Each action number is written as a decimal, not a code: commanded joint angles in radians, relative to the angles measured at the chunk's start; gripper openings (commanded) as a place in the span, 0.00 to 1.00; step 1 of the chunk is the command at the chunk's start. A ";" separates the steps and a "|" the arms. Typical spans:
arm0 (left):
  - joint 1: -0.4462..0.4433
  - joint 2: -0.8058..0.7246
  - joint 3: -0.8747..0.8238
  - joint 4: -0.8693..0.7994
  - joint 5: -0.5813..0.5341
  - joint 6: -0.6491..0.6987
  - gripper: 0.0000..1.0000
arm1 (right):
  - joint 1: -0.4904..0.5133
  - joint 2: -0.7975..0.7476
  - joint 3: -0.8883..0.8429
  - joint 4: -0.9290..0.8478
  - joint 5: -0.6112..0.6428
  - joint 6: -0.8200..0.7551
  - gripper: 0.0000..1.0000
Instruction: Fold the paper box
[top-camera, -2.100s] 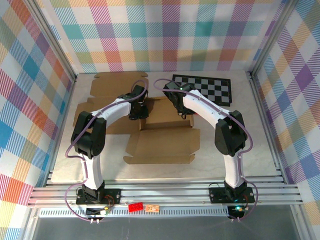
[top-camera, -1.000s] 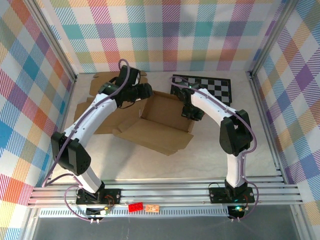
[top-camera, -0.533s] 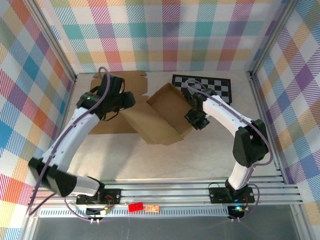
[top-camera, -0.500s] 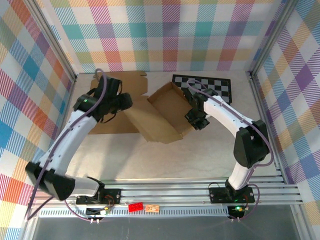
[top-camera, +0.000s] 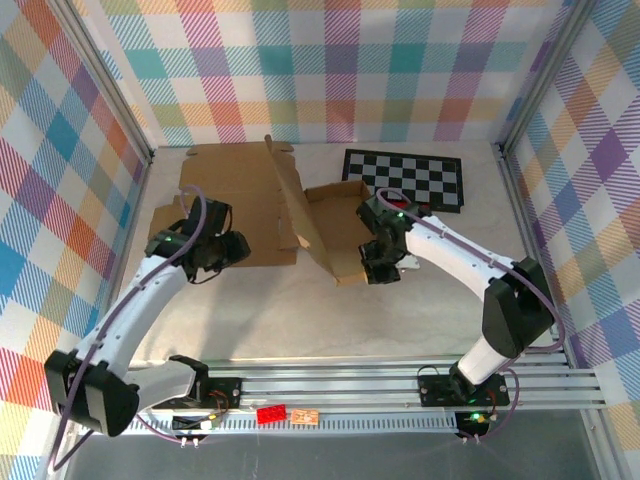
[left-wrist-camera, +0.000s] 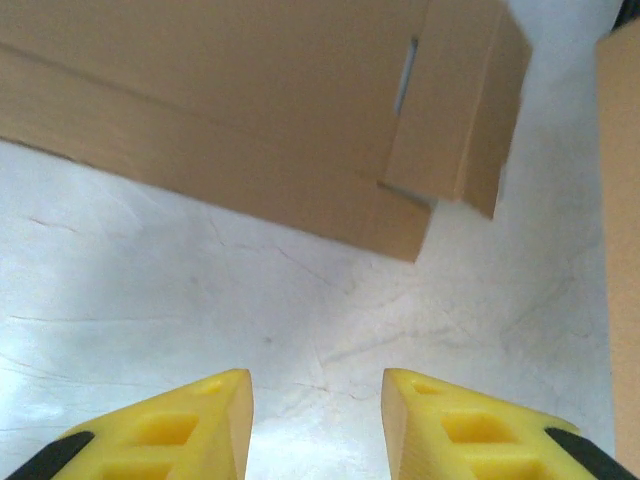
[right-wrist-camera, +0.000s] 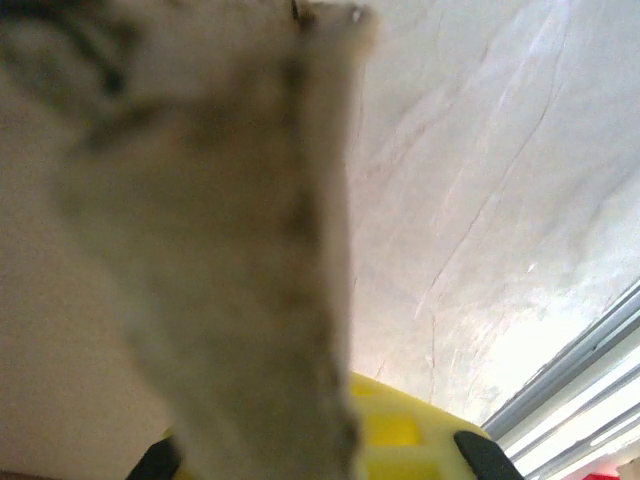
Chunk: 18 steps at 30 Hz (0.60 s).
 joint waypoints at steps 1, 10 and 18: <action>0.007 0.031 -0.050 0.184 0.138 -0.082 0.37 | 0.043 -0.021 -0.043 0.093 -0.029 0.156 0.00; 0.007 0.172 -0.124 0.377 0.268 -0.145 0.36 | 0.170 -0.041 -0.202 0.260 0.071 0.366 0.00; 0.005 0.258 -0.141 0.452 0.332 -0.164 0.35 | 0.186 0.021 -0.230 0.337 0.066 0.418 0.00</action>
